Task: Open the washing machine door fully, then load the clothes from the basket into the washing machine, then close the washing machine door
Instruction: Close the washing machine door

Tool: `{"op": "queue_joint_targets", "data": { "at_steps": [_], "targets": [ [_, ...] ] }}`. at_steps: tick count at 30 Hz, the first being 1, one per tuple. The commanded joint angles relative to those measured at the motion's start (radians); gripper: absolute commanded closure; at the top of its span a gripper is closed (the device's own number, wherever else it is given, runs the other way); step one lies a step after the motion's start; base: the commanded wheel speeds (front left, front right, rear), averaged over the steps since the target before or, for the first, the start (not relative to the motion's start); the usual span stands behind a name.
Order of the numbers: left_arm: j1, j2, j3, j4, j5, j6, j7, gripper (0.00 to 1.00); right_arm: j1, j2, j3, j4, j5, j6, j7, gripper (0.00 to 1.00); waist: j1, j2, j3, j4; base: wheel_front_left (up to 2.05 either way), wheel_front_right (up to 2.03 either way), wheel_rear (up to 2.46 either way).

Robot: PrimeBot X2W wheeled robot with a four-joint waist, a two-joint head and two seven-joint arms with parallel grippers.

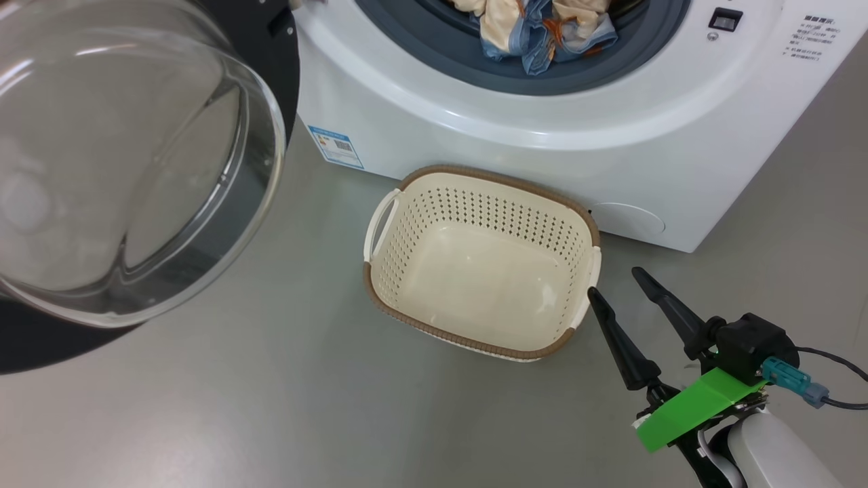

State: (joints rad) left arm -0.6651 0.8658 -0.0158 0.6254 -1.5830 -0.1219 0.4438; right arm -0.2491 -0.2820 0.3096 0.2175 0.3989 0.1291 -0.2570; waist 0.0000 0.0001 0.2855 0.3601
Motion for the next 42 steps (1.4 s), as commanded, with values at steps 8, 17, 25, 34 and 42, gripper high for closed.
{"op": "queue_joint_targets", "data": {
  "at_steps": [8,17,25,34,42],
  "targets": [
    [0.052,0.041,0.004,-0.095,-0.011,-0.009,0.088,1.00,0.030,0.016,-0.002,-0.033,-0.008,0.002,-0.005,0.00,0.0000,-0.0001,-0.030,0.004,0.00,0.00,0.00],
    [0.084,0.038,0.006,-0.138,-0.016,-0.009,0.141,1.00,0.048,0.036,-0.008,-0.035,-0.003,0.002,-0.005,0.00,0.0000,-0.0001,-0.066,0.002,0.00,0.00,0.00],
    [0.106,0.030,0.010,-0.205,-0.020,-0.009,0.179,1.00,0.061,0.045,-0.017,-0.037,0.002,0.002,-0.005,0.00,0.0000,-0.0001,-0.087,0.005,0.00,0.00,0.00],
    [0.126,0.017,0.022,-0.303,-0.040,-0.009,0.260,1.00,0.080,0.044,-0.035,-0.046,0.005,0.002,-0.005,0.00,0.0000,-0.0001,-0.104,0.008,0.00,0.00,0.00],
    [0.139,-0.012,0.043,-0.405,-0.063,-0.009,0.336,1.00,0.096,0.039,-0.056,-0.054,0.003,0.002,-0.005,0.00,0.0000,-0.0001,-0.113,0.003,0.00,0.00,0.00]
  ]
}}
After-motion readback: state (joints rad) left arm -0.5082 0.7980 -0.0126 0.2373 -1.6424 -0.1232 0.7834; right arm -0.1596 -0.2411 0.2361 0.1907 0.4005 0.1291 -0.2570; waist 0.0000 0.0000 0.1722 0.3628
